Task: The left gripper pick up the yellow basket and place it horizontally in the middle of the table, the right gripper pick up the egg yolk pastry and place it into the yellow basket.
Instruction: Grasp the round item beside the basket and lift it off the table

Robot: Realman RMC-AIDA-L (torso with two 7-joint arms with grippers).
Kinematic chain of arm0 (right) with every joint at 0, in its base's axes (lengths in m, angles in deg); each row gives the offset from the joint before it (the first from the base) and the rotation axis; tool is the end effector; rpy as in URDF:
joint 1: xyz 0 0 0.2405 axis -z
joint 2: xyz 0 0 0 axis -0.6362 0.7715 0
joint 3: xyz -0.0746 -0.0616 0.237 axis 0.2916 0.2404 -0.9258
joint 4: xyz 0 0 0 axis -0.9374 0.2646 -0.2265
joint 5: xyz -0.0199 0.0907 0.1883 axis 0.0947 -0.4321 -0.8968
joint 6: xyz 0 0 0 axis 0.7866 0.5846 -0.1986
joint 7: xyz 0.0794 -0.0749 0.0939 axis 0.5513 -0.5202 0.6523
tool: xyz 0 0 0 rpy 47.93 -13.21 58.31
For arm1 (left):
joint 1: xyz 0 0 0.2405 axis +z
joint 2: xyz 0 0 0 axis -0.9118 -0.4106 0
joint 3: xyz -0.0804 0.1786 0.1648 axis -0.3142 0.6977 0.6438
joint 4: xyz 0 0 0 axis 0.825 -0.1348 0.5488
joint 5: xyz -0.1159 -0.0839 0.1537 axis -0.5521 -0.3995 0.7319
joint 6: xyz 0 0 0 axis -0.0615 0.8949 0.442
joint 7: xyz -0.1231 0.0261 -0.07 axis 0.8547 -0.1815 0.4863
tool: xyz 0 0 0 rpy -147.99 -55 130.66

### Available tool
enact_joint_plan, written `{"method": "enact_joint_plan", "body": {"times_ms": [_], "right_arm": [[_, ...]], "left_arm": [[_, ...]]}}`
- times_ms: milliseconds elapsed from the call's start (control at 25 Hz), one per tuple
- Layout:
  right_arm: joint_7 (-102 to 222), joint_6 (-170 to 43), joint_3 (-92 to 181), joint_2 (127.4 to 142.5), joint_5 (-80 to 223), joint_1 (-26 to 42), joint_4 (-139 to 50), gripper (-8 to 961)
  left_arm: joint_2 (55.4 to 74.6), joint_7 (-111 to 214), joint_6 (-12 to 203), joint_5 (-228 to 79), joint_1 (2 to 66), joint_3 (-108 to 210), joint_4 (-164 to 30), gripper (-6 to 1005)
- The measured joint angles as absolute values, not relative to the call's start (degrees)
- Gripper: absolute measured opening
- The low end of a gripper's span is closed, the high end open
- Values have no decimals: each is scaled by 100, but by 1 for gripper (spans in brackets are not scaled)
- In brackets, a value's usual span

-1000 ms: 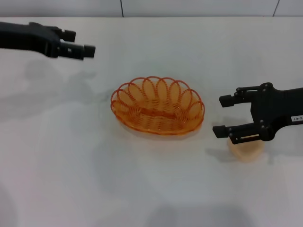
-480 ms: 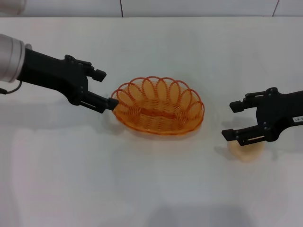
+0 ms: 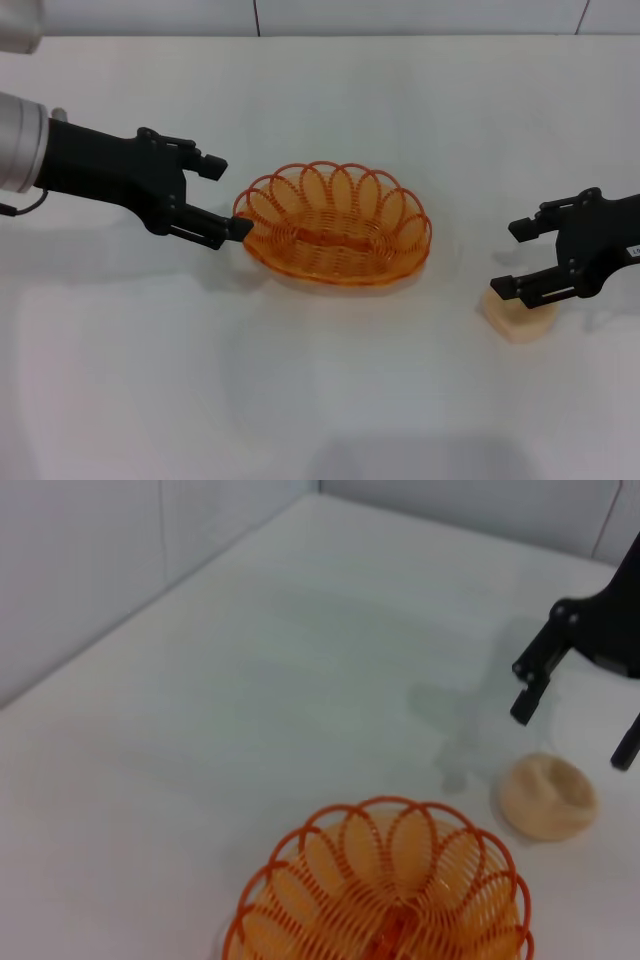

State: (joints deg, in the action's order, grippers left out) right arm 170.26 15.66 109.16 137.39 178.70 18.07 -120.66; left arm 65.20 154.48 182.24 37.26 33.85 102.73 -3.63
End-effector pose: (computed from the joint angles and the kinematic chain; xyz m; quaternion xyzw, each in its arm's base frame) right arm 0.2048 0.3238 0.0323 -0.9793 0.1636 0.0044 0.1191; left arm -0.2091 0.3516 0.0470 -0.9810 -0.1643 -0.0481 0.0909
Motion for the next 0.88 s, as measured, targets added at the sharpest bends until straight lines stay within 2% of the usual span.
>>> {"method": "enact_joint_plan", "body": {"times_ms": [400, 880], "right_arm": [[17046, 1521, 10906, 13743, 17945, 1812, -12002, 769], [17047, 1354, 10941, 13752, 18173, 1823, -11675, 769]], "left_arm": [[6544, 14910, 18220, 3326, 3712, 9917, -493, 890], [6609, 14853, 18256, 3299, 3773, 9916, -520, 889]]}}
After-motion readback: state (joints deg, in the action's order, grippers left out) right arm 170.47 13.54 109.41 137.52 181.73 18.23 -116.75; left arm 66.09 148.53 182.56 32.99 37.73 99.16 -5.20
